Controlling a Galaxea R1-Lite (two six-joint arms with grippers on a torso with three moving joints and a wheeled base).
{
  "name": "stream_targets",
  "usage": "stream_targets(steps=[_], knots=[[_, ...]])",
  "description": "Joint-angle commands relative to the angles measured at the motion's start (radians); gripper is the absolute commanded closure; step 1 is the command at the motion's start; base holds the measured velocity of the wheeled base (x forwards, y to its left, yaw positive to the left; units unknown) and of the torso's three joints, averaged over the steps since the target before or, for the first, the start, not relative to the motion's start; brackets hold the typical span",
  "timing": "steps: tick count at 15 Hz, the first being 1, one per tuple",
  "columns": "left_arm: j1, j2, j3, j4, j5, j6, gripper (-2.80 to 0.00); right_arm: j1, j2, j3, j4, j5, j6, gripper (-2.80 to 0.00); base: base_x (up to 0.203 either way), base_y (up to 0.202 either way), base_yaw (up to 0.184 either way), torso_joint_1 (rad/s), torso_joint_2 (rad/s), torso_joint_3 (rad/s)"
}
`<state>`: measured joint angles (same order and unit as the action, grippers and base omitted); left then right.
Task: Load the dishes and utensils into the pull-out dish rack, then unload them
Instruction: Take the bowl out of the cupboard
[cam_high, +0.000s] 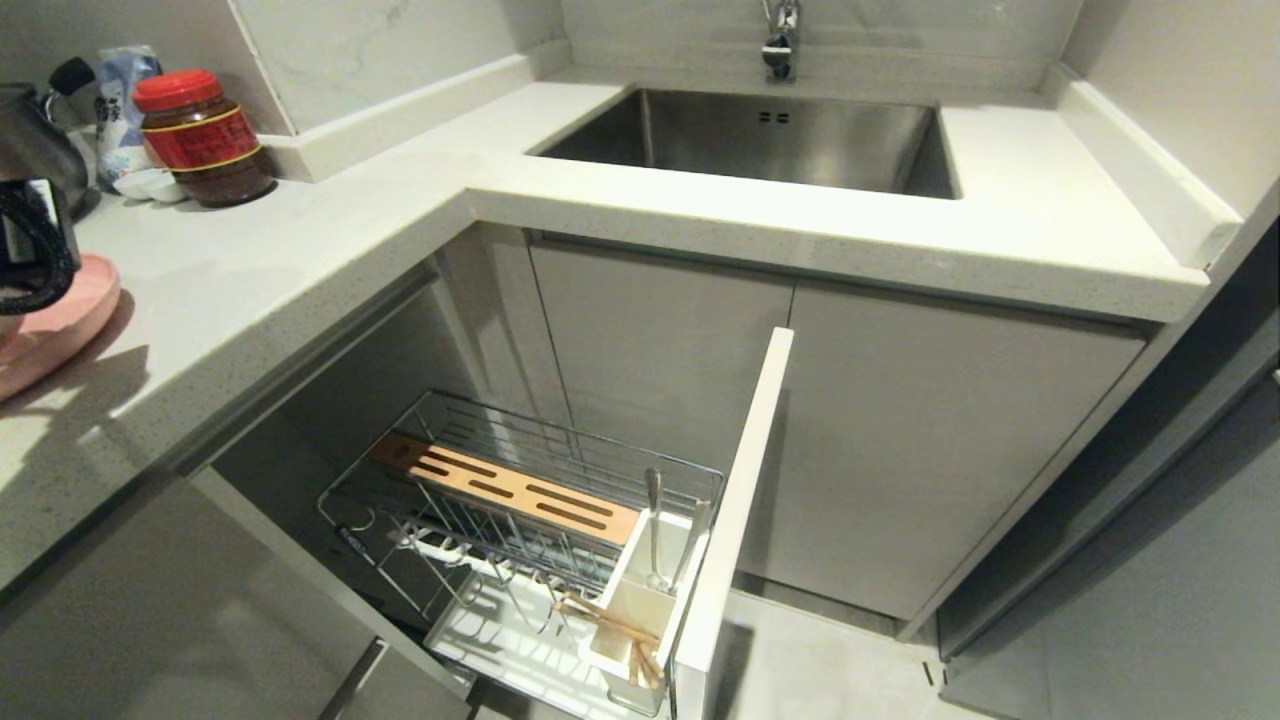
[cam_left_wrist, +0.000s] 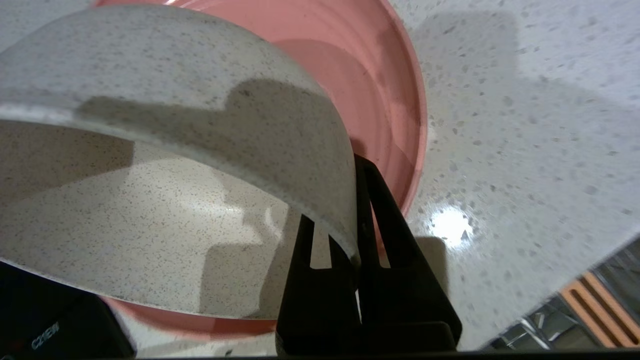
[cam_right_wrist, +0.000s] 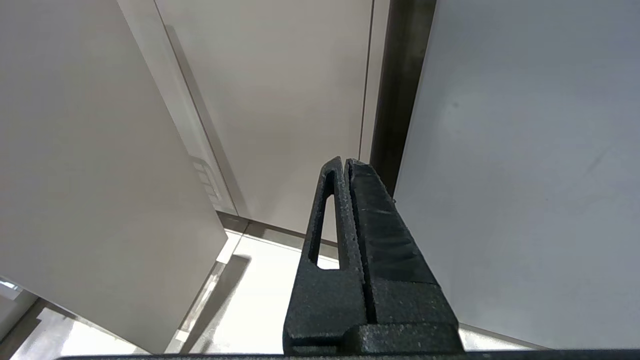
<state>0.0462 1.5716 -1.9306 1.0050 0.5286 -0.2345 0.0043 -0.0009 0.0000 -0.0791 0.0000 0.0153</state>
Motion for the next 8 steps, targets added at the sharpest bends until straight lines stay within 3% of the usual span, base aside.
stream_targets(steps=[1,7,8], knots=[[0.023,0.055,0.0,0.007,0.004,0.012,0.0,0.0,0.001,0.026,-0.001,0.0,0.0,0.0,0.0,0.0,0.0,0.0,0.0,0.0],[0.046,0.062,0.001,0.011,0.005,0.021,0.0,0.0,0.0,0.026,-0.001,0.0,0.0,0.0,0.0,0.0,0.0,0.0,0.0,0.0],[0.047,0.062,0.0,0.008,0.005,0.023,-2.8,0.0,0.001,0.026,-0.001,0.0,0.0,0.0,0.0,0.0,0.0,0.0,0.0,0.0]])
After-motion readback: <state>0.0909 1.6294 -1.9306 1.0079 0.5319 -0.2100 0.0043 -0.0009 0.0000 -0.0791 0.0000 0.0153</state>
